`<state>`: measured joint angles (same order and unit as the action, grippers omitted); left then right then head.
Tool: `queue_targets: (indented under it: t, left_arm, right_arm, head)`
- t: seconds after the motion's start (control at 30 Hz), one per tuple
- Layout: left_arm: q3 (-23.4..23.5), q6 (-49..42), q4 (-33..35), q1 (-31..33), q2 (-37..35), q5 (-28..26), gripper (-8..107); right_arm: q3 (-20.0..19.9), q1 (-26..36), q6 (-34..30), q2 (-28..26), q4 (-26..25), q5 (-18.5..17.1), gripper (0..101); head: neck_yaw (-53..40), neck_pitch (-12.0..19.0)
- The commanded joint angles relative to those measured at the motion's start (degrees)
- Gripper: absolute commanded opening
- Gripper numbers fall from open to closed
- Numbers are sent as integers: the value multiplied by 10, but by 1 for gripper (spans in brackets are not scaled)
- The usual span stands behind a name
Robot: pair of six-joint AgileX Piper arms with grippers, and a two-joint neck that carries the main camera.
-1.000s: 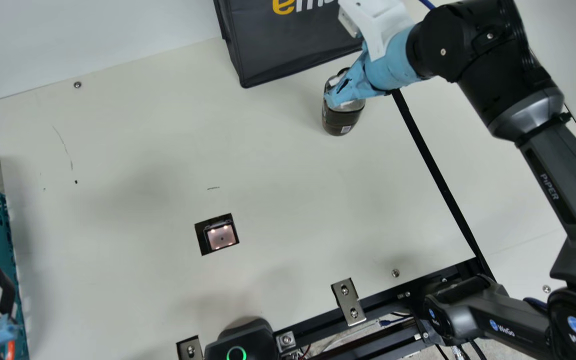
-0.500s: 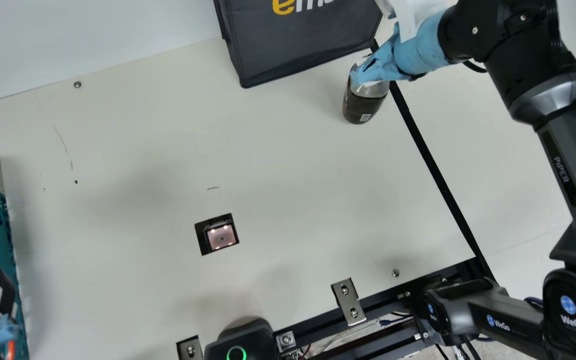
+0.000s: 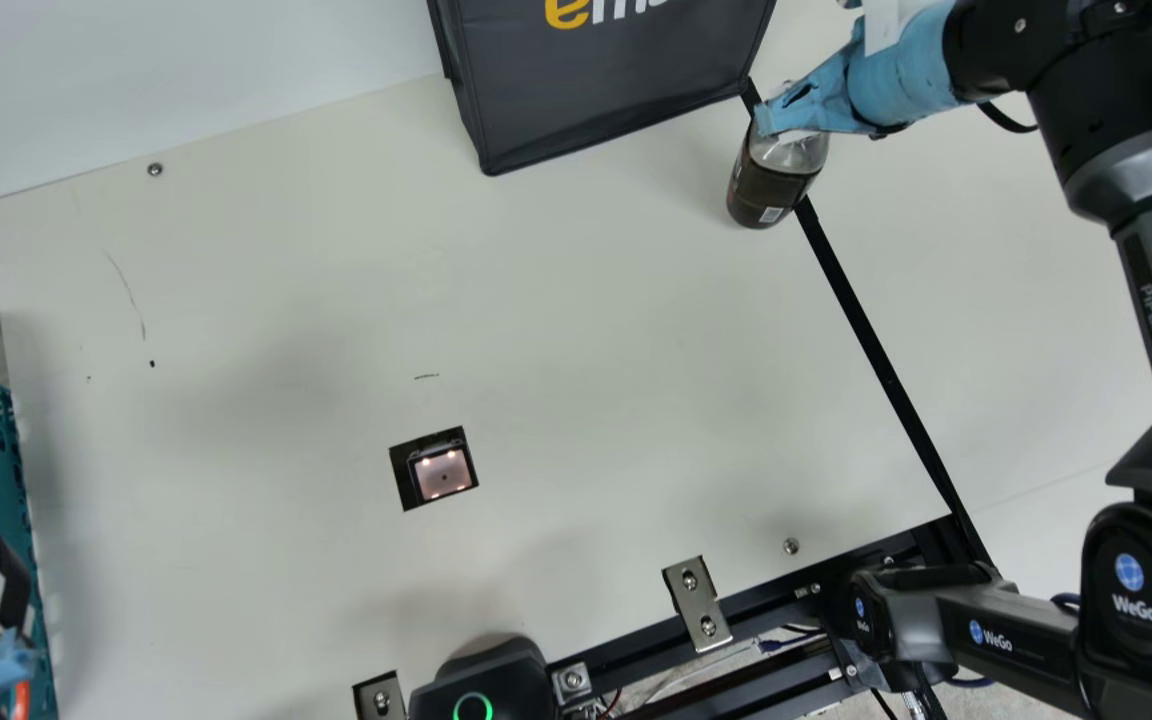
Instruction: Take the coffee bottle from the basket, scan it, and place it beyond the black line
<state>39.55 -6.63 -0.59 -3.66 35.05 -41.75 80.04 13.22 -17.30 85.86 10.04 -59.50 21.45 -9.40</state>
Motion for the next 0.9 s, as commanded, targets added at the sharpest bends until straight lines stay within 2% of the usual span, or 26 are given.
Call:
queue_targets:
  t: [0.0,0.87]
  left_arm:
    - [0,0,0,0,0,0,90]
    - [0,0,0,0,0,0,90]
  right_arm:
    - [2,8,0,2,3,-1,0]
    - [41,114,-6,36,19,-13,0]
  head:
    - [1,15]
    - [1,15]
